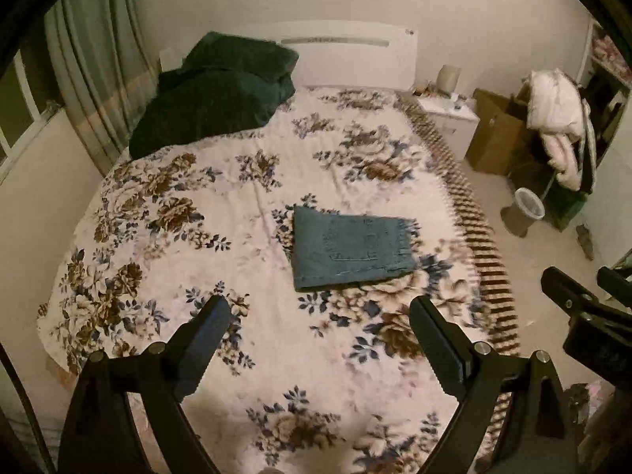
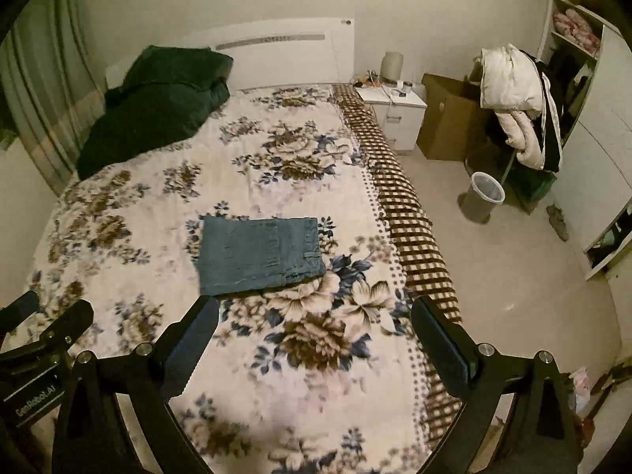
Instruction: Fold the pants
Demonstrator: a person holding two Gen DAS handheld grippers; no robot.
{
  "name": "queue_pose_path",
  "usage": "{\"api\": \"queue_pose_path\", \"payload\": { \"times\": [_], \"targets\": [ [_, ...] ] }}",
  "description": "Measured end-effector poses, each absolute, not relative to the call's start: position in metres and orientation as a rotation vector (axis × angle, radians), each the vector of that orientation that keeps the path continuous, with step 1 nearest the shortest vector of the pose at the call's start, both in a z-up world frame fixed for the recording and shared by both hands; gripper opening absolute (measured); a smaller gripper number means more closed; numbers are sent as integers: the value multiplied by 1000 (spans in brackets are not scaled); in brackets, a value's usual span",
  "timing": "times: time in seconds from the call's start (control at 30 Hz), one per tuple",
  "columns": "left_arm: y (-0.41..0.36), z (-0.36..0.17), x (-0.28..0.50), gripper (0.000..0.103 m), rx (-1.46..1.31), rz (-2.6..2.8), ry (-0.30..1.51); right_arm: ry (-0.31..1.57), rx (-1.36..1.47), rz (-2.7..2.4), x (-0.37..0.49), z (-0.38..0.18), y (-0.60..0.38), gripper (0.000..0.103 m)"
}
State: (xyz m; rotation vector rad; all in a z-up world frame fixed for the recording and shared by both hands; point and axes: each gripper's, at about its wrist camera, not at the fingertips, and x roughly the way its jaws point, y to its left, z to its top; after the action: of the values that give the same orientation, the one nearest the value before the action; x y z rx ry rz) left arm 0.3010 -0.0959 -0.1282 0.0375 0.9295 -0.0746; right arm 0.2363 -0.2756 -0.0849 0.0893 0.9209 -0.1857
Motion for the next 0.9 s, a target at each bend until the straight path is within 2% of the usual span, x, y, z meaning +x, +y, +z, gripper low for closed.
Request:
{"api": "queue_pose_path", "payload": {
  "times": [0.23,0.5,0.7,0.8,0.9],
  "targets": [
    [-90,-54,236,93,61,-39,827,849,46,-155,150,2,-263,100],
    [-81,-24,199,93,21,-30,791,782,38,-134,81,65,-246,100],
    [-81,-15,181,93,30,-34,758,745,28,-129,55,87,-241,100],
    [-80,-19,182,103,24,-21,747,737,55,-114,63,87,-248,100],
    [-78,-28,191,103,7,-26,747,738,65,-118,80,75,-254,102]
  ]
}}
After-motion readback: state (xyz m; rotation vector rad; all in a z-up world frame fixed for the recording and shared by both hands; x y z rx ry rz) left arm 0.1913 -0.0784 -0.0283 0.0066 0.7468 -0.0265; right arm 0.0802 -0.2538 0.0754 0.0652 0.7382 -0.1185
